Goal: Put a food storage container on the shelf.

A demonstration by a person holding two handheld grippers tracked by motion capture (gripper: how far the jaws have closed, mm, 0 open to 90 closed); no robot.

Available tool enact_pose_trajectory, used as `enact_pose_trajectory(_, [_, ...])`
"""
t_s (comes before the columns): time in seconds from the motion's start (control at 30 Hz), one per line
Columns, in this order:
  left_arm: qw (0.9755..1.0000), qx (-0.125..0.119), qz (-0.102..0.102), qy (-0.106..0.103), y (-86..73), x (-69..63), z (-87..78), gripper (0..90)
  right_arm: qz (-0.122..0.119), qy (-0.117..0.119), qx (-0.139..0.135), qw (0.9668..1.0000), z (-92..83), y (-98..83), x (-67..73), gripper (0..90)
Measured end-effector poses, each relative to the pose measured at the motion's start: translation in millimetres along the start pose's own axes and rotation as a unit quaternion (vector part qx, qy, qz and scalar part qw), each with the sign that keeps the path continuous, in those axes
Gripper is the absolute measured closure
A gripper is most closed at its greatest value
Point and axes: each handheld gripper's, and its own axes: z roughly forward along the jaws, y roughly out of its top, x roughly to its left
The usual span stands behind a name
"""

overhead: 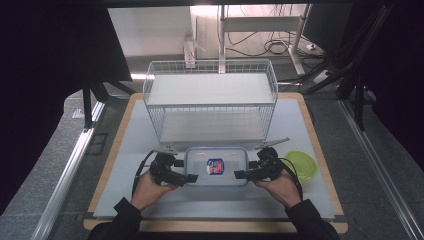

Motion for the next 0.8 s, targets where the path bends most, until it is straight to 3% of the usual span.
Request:
enact_pose_trajectory(0.2, [0.9998, -0.016, -0.005, -0.007, -11.0, -5.0, -6.2, 26.8, 0.002, 0.016, -0.005, 0.9999, -3.9, -6.4, -1.1, 31.0])
enact_pose_trajectory(0.27, [0.9997, -0.02, -0.004, -0.009, -12.8, -4.9, -8.0, 30.7, 0.005, 0.022, -0.007, 0.9997, -6.3, -6.6, -2.5, 35.7])
enact_pose_trajectory(0.47, [0.9969, -0.05, -0.046, -0.04, -20.1, 2.0, -15.0, 41.9, 0.018, 0.028, -0.016, 0.9993, -13.9, -12.4, -1.8, 46.6])
enact_pose_trajectory(0.8, [0.9937, -0.074, -0.081, -0.023, -17.5, 0.6, -15.9, 47.5, 0.031, 0.018, -0.04, 0.9985, -18.6, -16.5, 3.8, 53.0])
